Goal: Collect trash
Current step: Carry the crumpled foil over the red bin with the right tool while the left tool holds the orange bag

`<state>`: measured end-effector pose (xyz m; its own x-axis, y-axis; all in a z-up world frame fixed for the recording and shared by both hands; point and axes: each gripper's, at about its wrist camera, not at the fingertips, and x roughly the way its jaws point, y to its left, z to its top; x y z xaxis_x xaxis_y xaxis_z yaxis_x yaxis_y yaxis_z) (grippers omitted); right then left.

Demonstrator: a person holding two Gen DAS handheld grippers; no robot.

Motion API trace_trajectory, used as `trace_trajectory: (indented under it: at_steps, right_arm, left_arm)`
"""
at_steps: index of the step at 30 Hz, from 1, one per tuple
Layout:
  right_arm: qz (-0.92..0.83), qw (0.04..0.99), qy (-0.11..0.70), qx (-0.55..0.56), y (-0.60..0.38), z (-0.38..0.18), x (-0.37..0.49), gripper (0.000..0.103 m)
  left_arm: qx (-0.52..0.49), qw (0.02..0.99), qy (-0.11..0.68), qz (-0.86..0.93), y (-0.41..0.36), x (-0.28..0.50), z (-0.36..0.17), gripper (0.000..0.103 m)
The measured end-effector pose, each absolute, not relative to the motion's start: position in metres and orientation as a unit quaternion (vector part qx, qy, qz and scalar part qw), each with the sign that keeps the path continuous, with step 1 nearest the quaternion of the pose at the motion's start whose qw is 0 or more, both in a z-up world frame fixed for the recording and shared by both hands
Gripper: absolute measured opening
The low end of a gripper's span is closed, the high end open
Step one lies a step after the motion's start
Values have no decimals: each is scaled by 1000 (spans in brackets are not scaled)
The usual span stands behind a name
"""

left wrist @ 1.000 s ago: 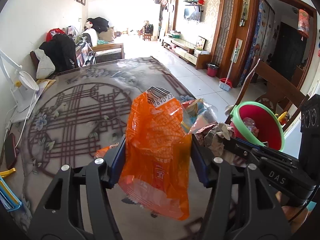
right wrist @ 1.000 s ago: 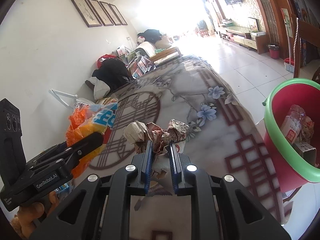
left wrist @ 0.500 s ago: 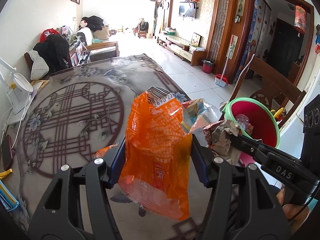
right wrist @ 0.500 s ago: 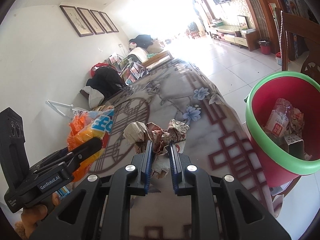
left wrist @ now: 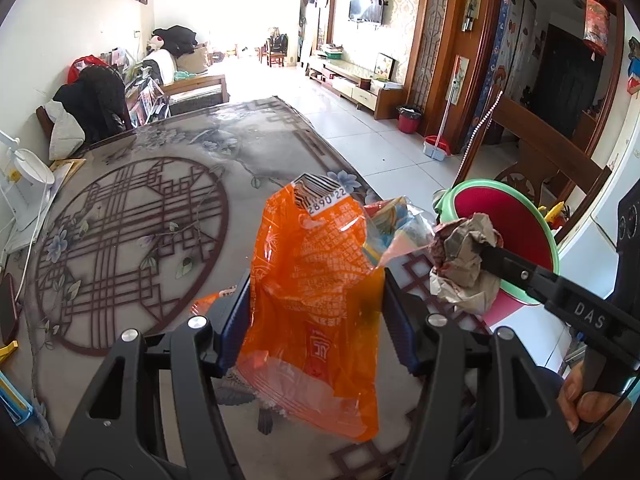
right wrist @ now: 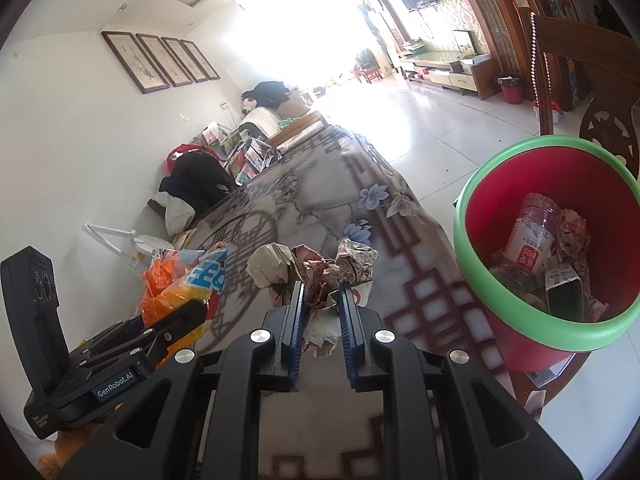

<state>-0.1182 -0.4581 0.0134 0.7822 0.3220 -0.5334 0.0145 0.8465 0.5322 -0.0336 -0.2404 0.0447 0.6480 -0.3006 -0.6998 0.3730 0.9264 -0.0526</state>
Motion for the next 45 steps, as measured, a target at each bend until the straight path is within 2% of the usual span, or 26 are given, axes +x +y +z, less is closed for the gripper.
trace_trajectory:
  at_steps: [45]
  right_arm:
    - [54,904,307,292,-493,11,-128,17]
  left_arm:
    - [70,891,395,-213,-278,-28,28,59]
